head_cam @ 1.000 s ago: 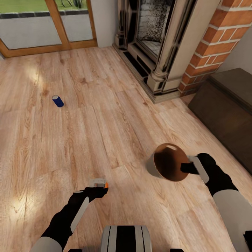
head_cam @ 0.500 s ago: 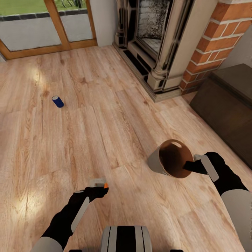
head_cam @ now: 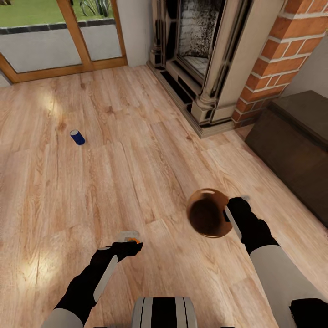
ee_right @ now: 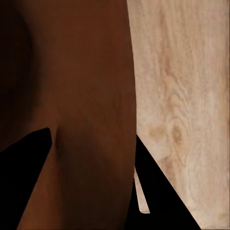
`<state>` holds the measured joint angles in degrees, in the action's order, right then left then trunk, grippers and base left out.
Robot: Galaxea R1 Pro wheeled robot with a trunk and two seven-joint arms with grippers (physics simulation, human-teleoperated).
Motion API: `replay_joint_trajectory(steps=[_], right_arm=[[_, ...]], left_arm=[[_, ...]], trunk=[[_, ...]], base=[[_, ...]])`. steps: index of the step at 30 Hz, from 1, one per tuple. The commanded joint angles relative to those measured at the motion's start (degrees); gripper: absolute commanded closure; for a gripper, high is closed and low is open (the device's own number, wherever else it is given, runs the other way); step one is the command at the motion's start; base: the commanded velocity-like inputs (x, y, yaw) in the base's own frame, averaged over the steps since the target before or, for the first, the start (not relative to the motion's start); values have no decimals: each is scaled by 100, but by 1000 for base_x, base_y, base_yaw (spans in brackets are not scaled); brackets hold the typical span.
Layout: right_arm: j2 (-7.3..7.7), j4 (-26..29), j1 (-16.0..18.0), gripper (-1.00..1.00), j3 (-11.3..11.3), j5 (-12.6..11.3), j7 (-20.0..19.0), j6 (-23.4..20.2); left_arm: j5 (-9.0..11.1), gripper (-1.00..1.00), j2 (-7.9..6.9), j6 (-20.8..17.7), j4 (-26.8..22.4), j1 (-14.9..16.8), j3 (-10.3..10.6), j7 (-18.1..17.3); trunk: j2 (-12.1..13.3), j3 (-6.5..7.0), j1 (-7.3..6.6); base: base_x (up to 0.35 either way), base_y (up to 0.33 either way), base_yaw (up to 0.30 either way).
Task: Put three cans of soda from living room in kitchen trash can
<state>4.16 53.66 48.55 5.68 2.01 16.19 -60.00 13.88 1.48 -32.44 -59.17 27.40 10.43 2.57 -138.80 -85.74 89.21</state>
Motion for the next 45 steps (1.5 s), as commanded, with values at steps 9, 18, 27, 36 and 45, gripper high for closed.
replay_joint_trajectory(steps=[9,18,27,36,45], right_arm=[[-512,-189,-3,100,20,-421,-371,0],[-513,-189,-3,100,20,-421,-370,0],[-513,-189,-3,100,28,-421,-363,0],[-513,-189,-3,100,29,-421,-362,0],[-515,-189,-3,100,37,-421,-362,0]], left_arm=[[0,-100,1,1,2,2,3,1],[0,-100,2,1,1,2,3,0],[0,-100,2,1,1,2,3,0],[5,-100,2,-6,-10,2,-6,-2],[8,-100,2,-8,-128,-4,-32,-2]], trunk=[[363,161,-196],[724,322,-393],[1085,484,-591],[1406,627,-767],[1406,627,-767]], base=[[0,0,0],[0,0,0],[0,0,0],[0,0,0],[0,0,0]])
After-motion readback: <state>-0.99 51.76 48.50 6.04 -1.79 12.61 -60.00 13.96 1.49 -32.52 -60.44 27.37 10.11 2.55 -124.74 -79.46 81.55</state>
